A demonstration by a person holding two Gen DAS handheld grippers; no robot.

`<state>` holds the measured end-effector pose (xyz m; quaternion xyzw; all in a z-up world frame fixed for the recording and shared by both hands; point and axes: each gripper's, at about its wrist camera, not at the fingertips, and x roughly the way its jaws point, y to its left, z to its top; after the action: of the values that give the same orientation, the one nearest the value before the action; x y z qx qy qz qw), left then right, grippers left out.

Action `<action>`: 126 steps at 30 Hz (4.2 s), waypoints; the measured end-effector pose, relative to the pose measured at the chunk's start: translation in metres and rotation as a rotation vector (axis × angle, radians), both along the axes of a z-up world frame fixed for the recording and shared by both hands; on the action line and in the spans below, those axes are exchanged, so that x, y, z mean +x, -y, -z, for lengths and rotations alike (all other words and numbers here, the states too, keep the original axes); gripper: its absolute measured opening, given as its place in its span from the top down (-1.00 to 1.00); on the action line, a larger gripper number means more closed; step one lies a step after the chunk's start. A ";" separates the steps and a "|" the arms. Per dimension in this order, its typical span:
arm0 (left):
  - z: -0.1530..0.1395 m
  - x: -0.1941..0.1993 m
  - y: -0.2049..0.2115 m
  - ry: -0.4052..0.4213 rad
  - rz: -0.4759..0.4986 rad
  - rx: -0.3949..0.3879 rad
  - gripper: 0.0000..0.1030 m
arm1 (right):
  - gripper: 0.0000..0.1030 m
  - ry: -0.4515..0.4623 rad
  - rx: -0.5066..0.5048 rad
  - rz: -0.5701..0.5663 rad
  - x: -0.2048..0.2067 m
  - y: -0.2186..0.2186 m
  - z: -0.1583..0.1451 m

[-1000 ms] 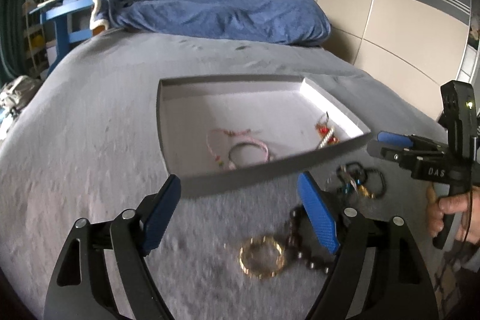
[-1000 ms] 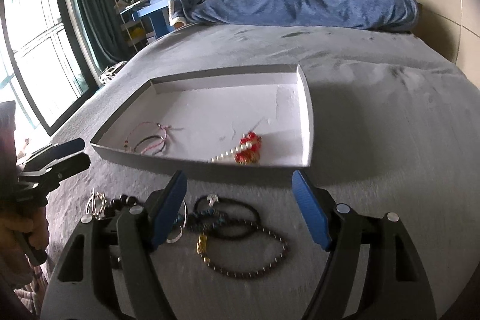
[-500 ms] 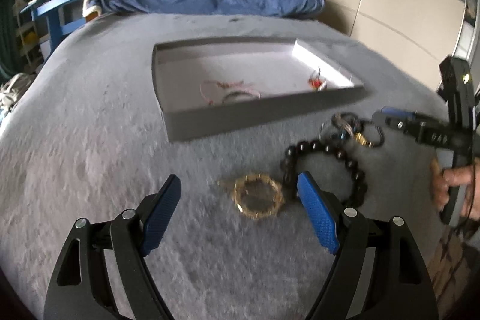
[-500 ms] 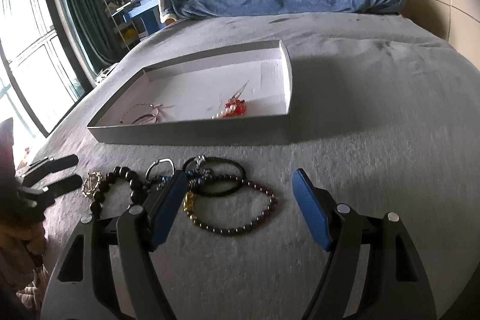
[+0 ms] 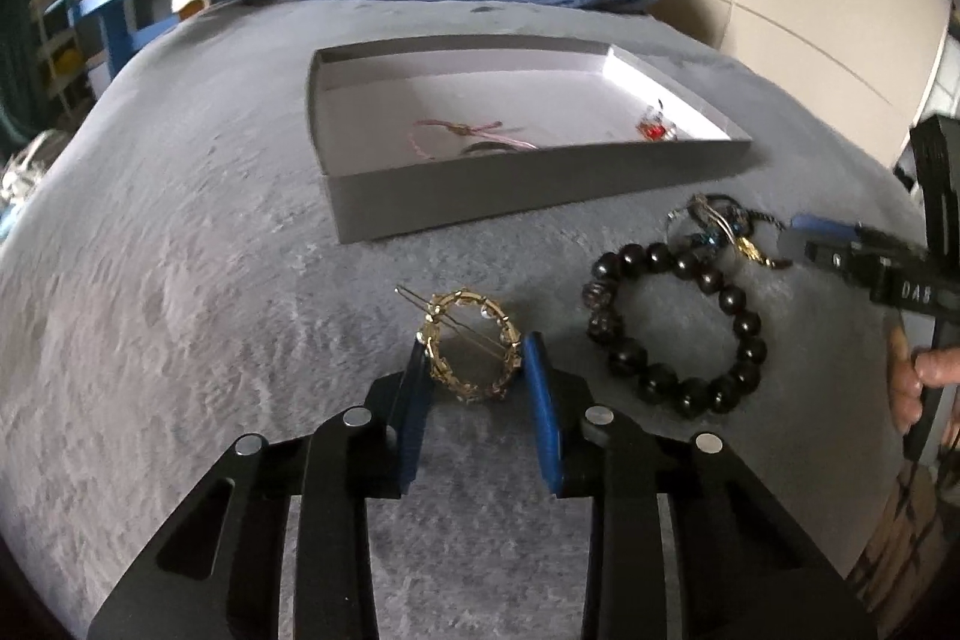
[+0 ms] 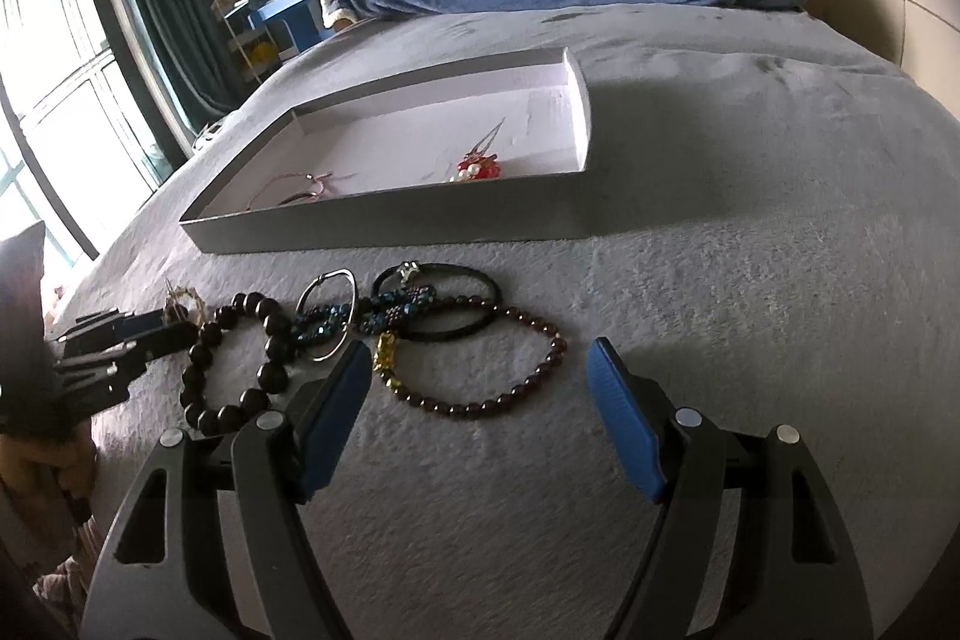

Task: Organize jewelry
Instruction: 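Grasp the gold ring brooch with the left tool while the right tool grasps the brown bead bracelet, then carry the gold brooch and brown bead bracelet over the tray with both tools, then open both tools to drop the brooch and brown bracelet into the tray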

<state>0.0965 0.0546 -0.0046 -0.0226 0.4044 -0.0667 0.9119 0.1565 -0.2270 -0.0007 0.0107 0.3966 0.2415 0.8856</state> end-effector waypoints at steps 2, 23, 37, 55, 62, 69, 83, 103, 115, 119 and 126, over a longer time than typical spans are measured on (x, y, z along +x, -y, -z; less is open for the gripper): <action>0.000 -0.001 -0.003 0.003 -0.015 -0.013 0.38 | -0.42 -0.004 0.002 0.003 0.000 0.001 0.000; -0.003 -0.006 -0.008 0.022 -0.059 -0.017 -0.09 | -0.07 -0.042 -0.090 0.082 0.013 -0.004 0.009; 0.001 0.002 -0.004 -0.005 -0.071 0.009 -0.09 | 0.89 -0.001 -0.067 0.086 0.000 0.011 0.003; -0.010 -0.005 0.001 0.053 -0.023 0.021 0.21 | 0.89 0.077 0.026 0.081 -0.014 0.024 -0.017; -0.028 -0.008 0.005 0.092 -0.014 0.006 0.21 | 0.89 0.118 0.053 0.064 -0.013 0.020 -0.041; -0.051 0.000 0.010 0.133 0.009 0.009 0.21 | 0.89 0.150 0.076 0.041 -0.009 0.012 -0.060; -0.074 0.032 0.021 0.164 0.031 0.044 0.21 | 0.89 0.222 0.073 -0.014 0.012 -0.016 -0.100; -0.079 0.087 0.026 0.159 0.026 0.055 0.21 | 0.89 0.248 0.028 -0.093 0.052 -0.073 -0.123; -0.050 0.117 0.028 0.074 0.034 0.040 0.21 | 0.89 0.141 -0.055 -0.086 0.083 -0.089 -0.081; -0.036 0.119 0.031 0.043 0.047 0.049 0.21 | 0.89 0.100 -0.082 -0.062 0.089 -0.081 -0.061; -0.024 0.123 0.032 0.005 0.049 0.053 0.20 | 0.89 0.069 -0.110 -0.051 0.092 -0.070 -0.042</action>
<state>0.2196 0.0231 0.0198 0.0115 0.4043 -0.0781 0.9112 0.2488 -0.1570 0.0417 -0.0563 0.3787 0.2421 0.8915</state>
